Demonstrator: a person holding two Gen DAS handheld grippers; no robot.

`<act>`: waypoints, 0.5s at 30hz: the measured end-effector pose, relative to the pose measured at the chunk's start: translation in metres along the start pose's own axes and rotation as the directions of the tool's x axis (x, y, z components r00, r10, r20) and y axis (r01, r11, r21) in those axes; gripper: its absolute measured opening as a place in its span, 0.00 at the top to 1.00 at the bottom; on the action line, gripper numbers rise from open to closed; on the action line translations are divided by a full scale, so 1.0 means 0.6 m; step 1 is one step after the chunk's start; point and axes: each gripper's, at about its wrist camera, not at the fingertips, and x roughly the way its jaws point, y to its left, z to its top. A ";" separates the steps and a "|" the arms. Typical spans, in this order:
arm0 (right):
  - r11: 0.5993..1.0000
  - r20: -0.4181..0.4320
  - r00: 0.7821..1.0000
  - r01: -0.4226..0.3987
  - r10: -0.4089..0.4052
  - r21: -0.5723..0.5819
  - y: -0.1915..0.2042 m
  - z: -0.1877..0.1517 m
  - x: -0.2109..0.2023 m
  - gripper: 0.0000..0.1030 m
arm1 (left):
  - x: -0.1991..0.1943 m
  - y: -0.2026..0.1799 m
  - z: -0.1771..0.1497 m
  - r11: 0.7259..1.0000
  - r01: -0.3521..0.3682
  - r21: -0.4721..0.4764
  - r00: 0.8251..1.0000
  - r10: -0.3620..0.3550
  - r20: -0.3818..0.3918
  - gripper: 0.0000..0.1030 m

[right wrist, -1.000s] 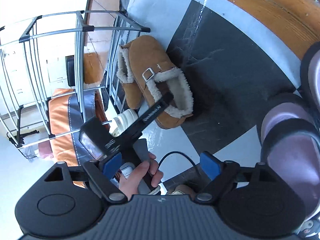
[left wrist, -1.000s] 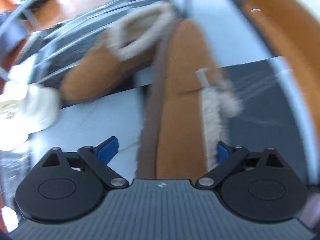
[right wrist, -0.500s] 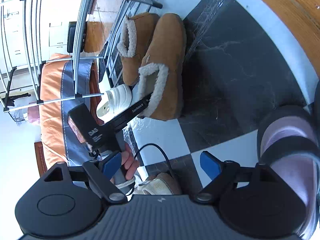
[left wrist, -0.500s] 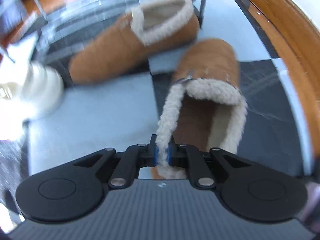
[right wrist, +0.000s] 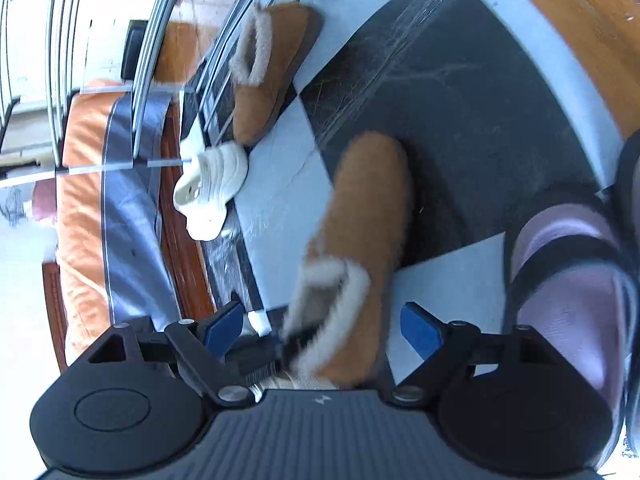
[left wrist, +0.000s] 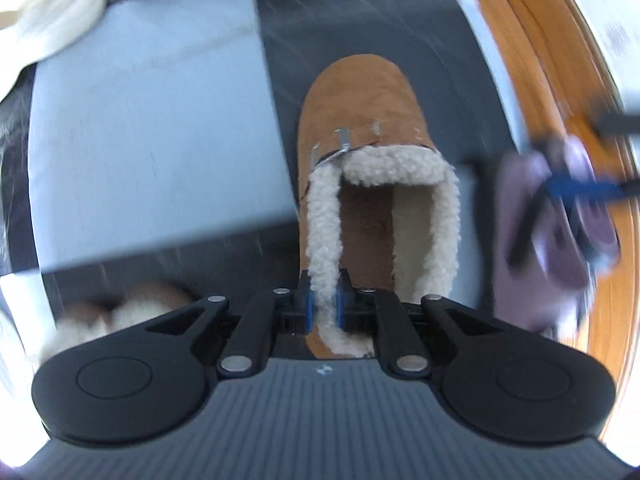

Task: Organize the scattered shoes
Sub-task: 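Carry the brown slipper with the left tool beside the purple clogs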

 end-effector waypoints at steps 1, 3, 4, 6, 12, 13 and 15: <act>1.000 -0.016 1.000 0.012 -0.013 -0.010 0.003 -0.005 0.007 0.12 | -0.003 -0.001 -0.017 1.000 0.001 -0.023 1.000 -0.002 -0.014 0.60; 0.997 -0.029 0.998 0.059 -0.061 -0.056 0.011 -0.017 0.018 0.12 | -0.008 -0.002 -0.047 0.998 -0.024 -0.050 0.999 0.021 -0.045 0.24; 0.991 -0.021 0.995 0.096 -0.098 -0.090 0.016 -0.024 0.021 0.12 | -0.013 -0.003 -0.067 0.998 -0.038 -0.039 0.998 0.036 -0.056 0.20; 0.969 0.007 0.986 0.166 -0.167 -0.183 0.032 -0.041 0.025 0.12 | -0.029 -0.005 -0.103 1.000 -0.025 0.014 0.998 0.026 -0.054 0.20; 0.718 0.116 0.939 0.324 -0.324 -0.616 0.120 -0.128 0.061 0.22 | -0.053 0.021 -0.175 0.997 -0.001 0.078 1.000 0.001 0.004 0.15; 0.654 0.135 0.931 0.338 -0.340 -0.677 0.135 -0.145 0.075 0.22 | -0.050 0.023 -0.185 0.996 -0.022 0.088 1.000 0.021 0.010 0.15; 0.527 0.171 0.912 0.360 -0.373 -0.770 0.155 -0.176 0.100 0.24 | -0.046 0.025 -0.205 0.993 -0.060 0.105 0.998 0.058 0.021 0.15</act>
